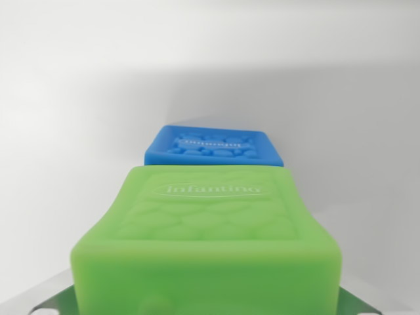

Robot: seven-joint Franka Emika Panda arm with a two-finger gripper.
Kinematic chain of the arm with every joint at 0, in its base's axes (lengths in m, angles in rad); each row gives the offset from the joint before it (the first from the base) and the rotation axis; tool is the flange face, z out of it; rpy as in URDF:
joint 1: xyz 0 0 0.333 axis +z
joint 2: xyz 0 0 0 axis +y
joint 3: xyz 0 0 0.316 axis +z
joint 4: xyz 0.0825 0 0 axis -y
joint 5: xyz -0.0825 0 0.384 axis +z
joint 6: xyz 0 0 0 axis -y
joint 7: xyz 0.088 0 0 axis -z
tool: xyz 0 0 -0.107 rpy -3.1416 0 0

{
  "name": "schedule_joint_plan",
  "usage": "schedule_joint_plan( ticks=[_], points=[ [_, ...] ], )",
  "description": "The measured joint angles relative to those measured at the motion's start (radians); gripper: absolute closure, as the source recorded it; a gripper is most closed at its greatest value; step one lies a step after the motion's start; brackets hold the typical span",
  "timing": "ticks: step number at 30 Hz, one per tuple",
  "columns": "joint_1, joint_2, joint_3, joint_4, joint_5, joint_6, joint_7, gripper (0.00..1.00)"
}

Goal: Stack cube

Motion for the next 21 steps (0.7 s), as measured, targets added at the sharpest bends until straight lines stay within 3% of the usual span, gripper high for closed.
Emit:
schedule_joint_plan(
  ticks=[15, 16, 21],
  points=[
    [-0.002, 0.017, 0.002, 0.003, 0.001, 0.015, -0.001, 1.0],
    [-0.002, 0.017, 0.003, 0.003, 0.001, 0.015, -0.001, 0.0],
    [-0.002, 0.017, 0.003, 0.003, 0.002, 0.015, -0.001, 0.0]
  ],
)
